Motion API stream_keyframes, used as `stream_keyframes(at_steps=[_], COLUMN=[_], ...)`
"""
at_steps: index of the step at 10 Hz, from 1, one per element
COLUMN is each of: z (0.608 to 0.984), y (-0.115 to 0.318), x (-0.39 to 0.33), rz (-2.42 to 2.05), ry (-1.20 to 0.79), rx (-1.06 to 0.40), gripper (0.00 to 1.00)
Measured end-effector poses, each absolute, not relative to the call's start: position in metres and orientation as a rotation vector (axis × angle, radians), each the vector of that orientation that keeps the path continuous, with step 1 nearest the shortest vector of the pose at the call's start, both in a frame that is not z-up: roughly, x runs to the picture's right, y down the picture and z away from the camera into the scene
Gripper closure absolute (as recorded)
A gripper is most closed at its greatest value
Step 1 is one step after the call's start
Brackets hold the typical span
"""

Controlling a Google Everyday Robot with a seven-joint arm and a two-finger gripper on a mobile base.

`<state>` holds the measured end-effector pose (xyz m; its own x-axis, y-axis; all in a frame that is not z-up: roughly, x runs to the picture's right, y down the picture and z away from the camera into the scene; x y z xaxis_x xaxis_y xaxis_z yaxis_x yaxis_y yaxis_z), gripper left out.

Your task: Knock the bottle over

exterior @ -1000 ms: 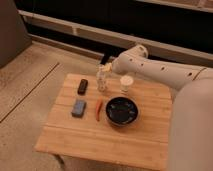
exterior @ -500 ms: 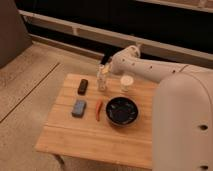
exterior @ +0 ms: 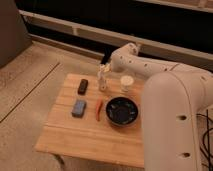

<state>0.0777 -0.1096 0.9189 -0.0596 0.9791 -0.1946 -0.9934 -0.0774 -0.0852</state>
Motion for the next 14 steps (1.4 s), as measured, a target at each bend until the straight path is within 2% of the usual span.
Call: stream_keyframes(at_steps=[3,5,9,11,14], z=[0.925,0.936,0.959,0.953,0.944], y=[-0.106,-0.105,-0.12,-0.128,-0.129], x=[0.095,0.081,-0.011,-0.025,-0.017], rz=[1.641,1.613,1.534,1.589,1.638], ry=[0.128,0.129,-0.024,-0.126,-0.157], rx=[-0.207,-0.22,-0.322,-0.374,-0.392], gripper=[0.35,0.35,0.35,0.35,0.35])
